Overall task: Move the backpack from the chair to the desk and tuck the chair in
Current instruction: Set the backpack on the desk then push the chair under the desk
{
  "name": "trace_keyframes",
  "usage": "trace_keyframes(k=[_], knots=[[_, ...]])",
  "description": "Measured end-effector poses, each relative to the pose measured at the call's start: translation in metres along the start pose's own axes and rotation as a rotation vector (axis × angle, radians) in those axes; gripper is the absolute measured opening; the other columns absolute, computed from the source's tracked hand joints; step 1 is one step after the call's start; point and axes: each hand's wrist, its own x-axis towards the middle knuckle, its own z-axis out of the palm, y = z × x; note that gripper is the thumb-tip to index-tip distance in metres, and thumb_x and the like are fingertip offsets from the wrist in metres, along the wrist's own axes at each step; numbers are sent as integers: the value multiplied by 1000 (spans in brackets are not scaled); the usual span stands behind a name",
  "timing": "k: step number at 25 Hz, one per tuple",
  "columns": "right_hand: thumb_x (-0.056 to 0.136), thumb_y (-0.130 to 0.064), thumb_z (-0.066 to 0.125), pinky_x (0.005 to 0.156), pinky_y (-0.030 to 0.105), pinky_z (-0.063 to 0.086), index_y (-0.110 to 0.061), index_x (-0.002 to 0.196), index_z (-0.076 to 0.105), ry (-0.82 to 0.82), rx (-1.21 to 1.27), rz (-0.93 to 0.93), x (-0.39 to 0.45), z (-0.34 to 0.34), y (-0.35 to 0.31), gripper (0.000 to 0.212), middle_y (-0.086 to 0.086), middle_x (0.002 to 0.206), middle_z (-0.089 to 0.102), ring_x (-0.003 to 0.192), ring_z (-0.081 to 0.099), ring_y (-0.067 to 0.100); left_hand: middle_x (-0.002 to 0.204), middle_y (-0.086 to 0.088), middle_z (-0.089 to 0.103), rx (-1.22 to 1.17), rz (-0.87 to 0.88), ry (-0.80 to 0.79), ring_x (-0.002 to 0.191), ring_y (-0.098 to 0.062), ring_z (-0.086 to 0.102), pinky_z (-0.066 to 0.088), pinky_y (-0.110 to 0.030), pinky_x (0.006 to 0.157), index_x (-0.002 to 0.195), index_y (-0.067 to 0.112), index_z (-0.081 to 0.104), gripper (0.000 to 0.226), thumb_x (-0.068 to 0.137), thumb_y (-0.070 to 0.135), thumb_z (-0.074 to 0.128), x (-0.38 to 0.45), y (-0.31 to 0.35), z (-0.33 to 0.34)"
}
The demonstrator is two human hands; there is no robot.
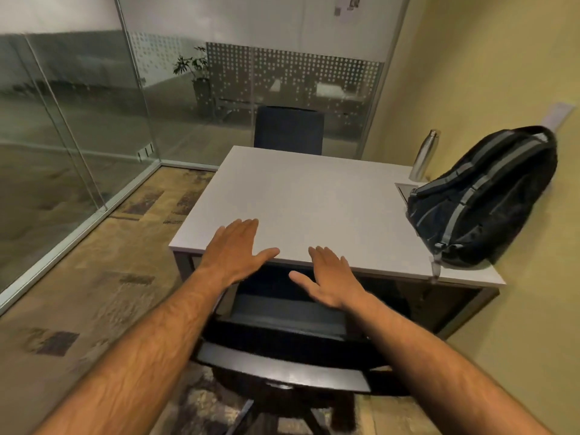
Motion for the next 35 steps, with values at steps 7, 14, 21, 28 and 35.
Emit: trace_keyframes(k=[7,14,21,28,35], knots=[[92,-79,21,125,55,10,-12,159,14,59,8,1,-88,-23,0,95,10,167,18,155,12,27,162,-6,31,20,57,-71,151,-24,25,20,-46,124,155,17,26,91,88,78,33,-82,68,-4],[87,-84,20,125,54,11,-13,158,20,133,27,8,-150,-17,-13,100,8,165,24,153,16,24,150,1,50,-28,65,-71,141,-20,40,31,-52,118,146,25,40,87,83,84,30,-126,71,1],[78,-94,14,125,54,2,-12,159,14,57,-120,68,-182,19,-32,115,11,168,16,155,9,26,163,2,29,94,110,-156,153,-19,18,12,-50,125,155,24,28,99,80,88,13,-167,58,11],[80,-93,14,126,51,5,-13,158,21,111,-166,64,-183,24,-34,112,9,166,24,153,18,25,162,3,32,194,168,-81,152,-18,24,11,-48,125,155,26,29,121,64,96,-9,-168,46,27],[84,-90,17,125,50,6,-12,158,23,118,-195,48,-171,20,-30,108,10,165,27,153,21,26,159,2,39,198,183,-44,150,-20,30,14,-49,124,153,23,36,122,65,98,-7,-152,43,32]])
